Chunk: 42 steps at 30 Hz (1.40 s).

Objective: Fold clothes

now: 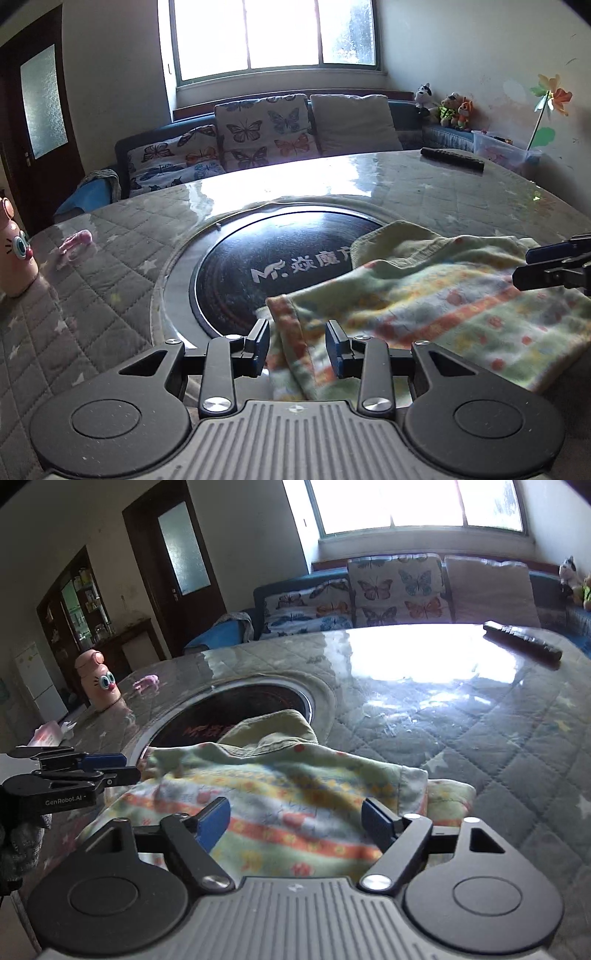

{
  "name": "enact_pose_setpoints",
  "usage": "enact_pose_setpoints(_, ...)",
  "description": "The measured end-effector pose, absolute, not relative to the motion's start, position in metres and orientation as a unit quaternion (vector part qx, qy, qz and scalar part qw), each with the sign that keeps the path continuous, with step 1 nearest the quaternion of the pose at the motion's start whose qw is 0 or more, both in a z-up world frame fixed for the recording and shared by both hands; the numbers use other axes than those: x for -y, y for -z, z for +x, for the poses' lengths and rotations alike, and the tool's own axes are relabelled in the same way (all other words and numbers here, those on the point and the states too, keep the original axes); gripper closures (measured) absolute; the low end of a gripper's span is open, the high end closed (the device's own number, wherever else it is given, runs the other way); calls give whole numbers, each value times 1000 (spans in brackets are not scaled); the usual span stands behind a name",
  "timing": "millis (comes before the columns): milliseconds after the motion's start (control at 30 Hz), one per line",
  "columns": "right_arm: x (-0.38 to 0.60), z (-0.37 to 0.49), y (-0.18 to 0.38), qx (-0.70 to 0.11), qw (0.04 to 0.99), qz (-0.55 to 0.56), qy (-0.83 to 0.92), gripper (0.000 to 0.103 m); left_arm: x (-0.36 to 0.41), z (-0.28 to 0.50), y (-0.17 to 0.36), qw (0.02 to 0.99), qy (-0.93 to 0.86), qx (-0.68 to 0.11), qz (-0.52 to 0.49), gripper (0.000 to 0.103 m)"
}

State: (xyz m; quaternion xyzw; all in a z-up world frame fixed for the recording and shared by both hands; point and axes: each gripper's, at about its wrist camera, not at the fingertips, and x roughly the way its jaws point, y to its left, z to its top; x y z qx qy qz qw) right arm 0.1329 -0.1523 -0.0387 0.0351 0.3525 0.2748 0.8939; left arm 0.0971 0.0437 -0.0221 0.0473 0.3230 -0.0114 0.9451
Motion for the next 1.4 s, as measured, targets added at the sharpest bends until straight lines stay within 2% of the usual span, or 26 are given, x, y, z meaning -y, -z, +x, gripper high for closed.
enact_pose_setpoints(300, 157, 146, 38, -356, 896, 44, -263, 21, -49, 120, 25, 943, 1, -328, 49, 66)
enact_pose_setpoints(567, 151, 153, 43, -360, 894, 41, -265, 16, -41, 136, 29, 938, 2, -340, 66, 65)
enact_pose_setpoints(667, 150, 147, 37, -349, 899, 32, -264, 13, -41, 132, 27, 939, 3, -338, 64, 57)
enact_pose_setpoints(733, 149, 139, 33, -339, 903, 23, -264, 4, -41, 127, 23, 941, 4, -333, 60, 48)
enact_pose_setpoints(800, 147, 132, 31, -333, 905, 18, -264, 3, -41, 119, 19, 943, 6, -329, 55, 44)
enact_pose_setpoints(933, 141, 116, 30, -325, 907, 3, -268, 0, -34, 94, 15, 945, 19, -321, 56, 27)
enact_pose_setpoints(1033, 132, 99, 32, -317, 907, -20, -277, 0, -26, 72, 17, 944, 30, -321, 67, 19)
enact_pose_setpoints(1267, 111, 66, 46, -306, 905, -92, -281, 0, -15, 41, 31, 943, 22, -315, 107, 13)
enact_pose_setpoints(1400, 112, 58, 47, -298, 911, -93, -269, 0, -16, 38, 32, 944, 11, -312, 109, 11)
